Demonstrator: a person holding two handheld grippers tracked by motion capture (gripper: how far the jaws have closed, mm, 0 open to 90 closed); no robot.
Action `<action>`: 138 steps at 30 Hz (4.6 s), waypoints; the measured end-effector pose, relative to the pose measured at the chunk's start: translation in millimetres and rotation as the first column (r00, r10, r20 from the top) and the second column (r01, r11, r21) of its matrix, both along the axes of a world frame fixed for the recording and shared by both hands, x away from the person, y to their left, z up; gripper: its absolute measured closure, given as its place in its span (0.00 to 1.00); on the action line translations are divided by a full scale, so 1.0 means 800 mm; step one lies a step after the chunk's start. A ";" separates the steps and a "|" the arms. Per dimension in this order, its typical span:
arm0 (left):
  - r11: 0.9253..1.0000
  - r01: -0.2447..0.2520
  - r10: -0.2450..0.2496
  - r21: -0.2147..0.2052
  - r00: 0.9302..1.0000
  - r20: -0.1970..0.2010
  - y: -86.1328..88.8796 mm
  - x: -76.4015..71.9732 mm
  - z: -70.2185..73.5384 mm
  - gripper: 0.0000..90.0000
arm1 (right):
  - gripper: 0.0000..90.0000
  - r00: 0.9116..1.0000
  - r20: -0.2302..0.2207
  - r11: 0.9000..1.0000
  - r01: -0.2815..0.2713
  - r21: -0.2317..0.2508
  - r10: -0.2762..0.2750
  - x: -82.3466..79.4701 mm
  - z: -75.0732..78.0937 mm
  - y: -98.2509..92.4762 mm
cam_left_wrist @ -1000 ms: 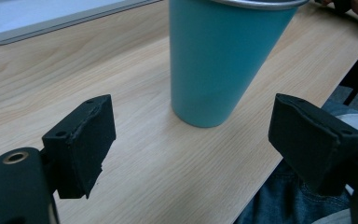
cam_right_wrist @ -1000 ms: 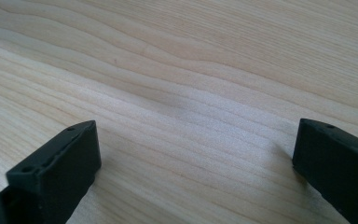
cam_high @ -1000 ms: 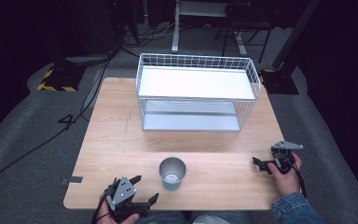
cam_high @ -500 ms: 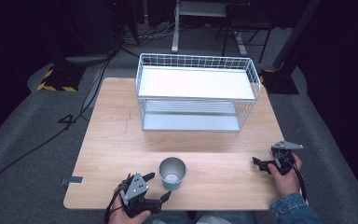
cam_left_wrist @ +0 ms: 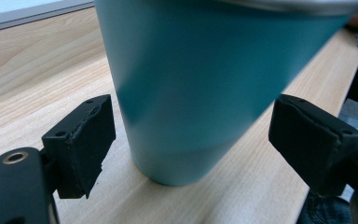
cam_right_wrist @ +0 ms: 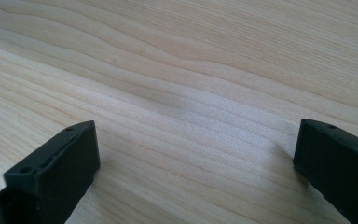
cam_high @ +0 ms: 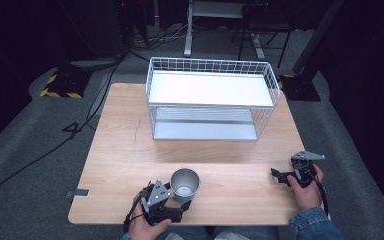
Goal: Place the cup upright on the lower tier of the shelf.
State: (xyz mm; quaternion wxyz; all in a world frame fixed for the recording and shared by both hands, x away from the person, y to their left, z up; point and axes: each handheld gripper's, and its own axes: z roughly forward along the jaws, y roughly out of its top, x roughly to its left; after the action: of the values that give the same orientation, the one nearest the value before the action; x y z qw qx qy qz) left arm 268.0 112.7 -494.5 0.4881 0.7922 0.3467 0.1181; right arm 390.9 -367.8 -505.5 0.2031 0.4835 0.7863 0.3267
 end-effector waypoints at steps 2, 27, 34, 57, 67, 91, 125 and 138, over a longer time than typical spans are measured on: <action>1.000 -0.004 0.004 0.003 1.000 0.001 -0.002 0.002 -0.001 0.17 | 0.01 1.000 0.002 1.000 -0.002 -0.002 0.002 0.000 0.000 0.000; 0.999 -0.019 0.021 0.044 0.999 -0.037 -0.021 0.018 -0.005 0.23 | 0.01 1.000 -0.001 1.000 0.000 0.000 0.000 0.000 0.000 0.000; 0.998 -0.024 0.026 0.062 0.999 -0.029 -0.019 0.017 -0.004 0.24 | 0.01 1.000 0.000 1.000 0.000 0.000 0.000 0.000 0.000 0.000; 0.997 -0.005 0.006 0.077 1.000 -0.014 -0.026 0.021 0.028 0.24 | 0.00 1.000 0.001 1.000 0.022 -0.001 -0.022 0.001 0.000 0.002; 0.997 0.008 -0.006 0.076 1.000 -0.023 -0.029 0.049 0.055 0.24 | 0.00 1.000 0.001 1.000 0.022 -0.001 -0.022 0.001 0.000 0.002; 0.998 -0.036 0.036 0.044 0.999 -0.015 -0.038 0.122 0.080 0.24 | 0.00 1.000 0.001 1.000 0.026 -0.001 -0.026 0.001 0.000 0.003; 0.982 -0.187 0.186 0.030 0.982 0.042 -0.088 0.225 0.060 0.24 | 0.00 1.000 0.002 1.000 0.024 -0.002 -0.024 0.002 0.000 0.003; 0.976 -0.216 0.213 0.037 0.975 0.068 -0.110 0.265 0.051 0.24 | 0.00 1.000 0.002 1.000 0.023 -0.003 -0.023 0.002 0.000 0.003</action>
State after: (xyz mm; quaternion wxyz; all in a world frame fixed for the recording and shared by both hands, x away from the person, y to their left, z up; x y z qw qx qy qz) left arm 480.1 24.4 -453.9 0.4656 0.7566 0.4117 0.2030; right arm 392.3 -365.6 -505.7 0.2082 0.4921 0.7809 0.3237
